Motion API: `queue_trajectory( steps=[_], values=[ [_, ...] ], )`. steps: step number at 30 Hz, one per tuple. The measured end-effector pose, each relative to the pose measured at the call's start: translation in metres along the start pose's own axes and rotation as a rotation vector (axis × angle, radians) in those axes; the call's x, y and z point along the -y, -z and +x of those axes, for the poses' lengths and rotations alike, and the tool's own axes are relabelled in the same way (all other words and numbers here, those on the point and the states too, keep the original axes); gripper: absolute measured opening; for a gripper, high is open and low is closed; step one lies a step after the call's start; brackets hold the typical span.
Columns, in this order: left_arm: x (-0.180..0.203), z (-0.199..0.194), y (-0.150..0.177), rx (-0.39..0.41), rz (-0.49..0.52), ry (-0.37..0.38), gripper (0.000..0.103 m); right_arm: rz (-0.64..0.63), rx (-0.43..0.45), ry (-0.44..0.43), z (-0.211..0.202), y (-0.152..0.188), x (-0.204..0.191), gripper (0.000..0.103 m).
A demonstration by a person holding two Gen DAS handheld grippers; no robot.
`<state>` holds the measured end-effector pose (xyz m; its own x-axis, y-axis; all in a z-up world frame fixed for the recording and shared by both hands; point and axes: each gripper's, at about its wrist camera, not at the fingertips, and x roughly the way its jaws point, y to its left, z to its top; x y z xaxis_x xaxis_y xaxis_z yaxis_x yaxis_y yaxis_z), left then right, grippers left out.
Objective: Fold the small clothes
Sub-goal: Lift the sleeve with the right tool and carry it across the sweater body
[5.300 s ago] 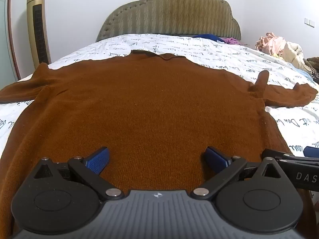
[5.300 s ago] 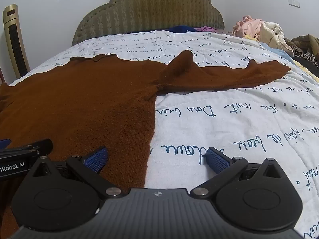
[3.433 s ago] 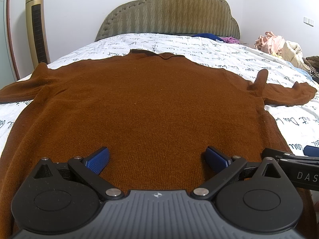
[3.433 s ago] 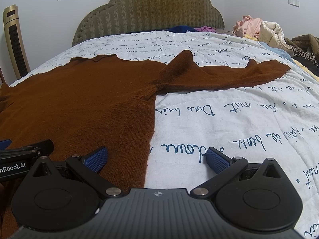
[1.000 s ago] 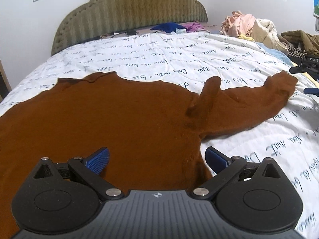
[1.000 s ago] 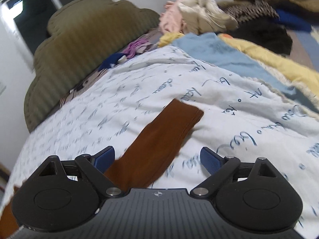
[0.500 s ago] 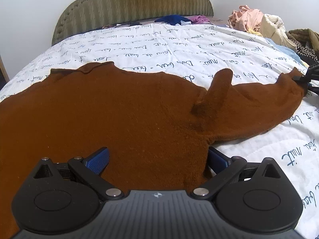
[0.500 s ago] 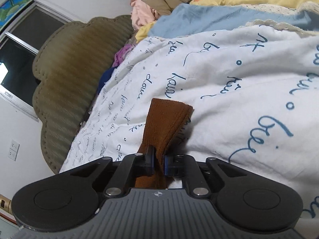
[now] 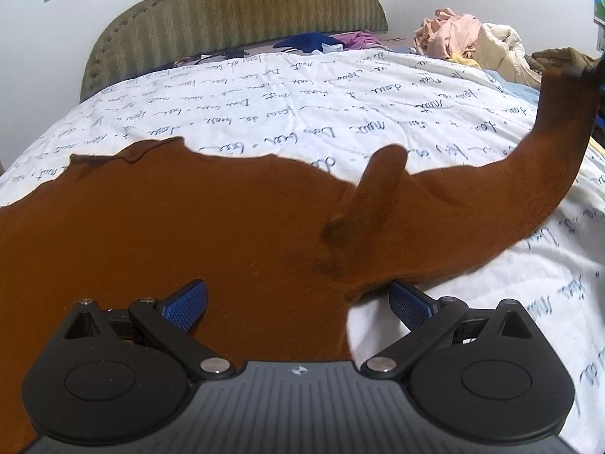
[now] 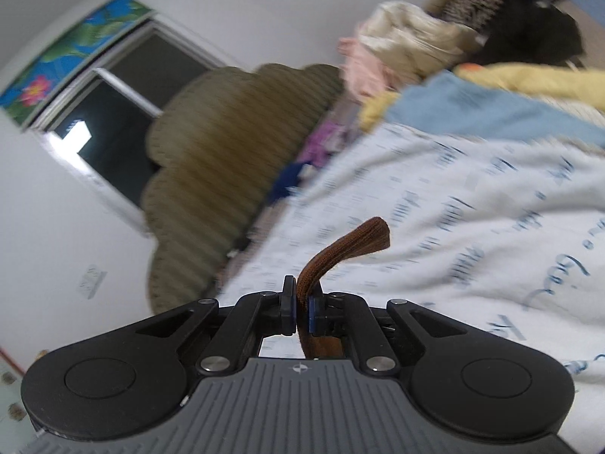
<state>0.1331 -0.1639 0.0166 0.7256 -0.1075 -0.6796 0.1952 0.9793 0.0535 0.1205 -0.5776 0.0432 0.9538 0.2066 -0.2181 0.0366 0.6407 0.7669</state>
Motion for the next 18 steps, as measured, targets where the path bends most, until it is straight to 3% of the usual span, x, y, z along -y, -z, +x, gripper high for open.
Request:
queue_trajectory(
  steps=[9, 13, 18],
  values=[
    [0.01, 0.002, -0.019, 0.013, -0.004, 0.028, 0.103, -0.031, -0.029, -0.196, -0.027, 0.005, -0.07, 0.011],
    [-0.009, -0.011, -0.015, 0.017, -0.033, 0.072, 0.103, -0.071, -0.068, -0.272, -0.029, 0.016, -0.109, 0.011],
    [-0.053, -0.024, -0.013, 0.028, -0.095, 0.016, 0.103, -0.119, -0.144, -0.379, -0.022, 0.044, -0.165, 0.011]
  ],
)
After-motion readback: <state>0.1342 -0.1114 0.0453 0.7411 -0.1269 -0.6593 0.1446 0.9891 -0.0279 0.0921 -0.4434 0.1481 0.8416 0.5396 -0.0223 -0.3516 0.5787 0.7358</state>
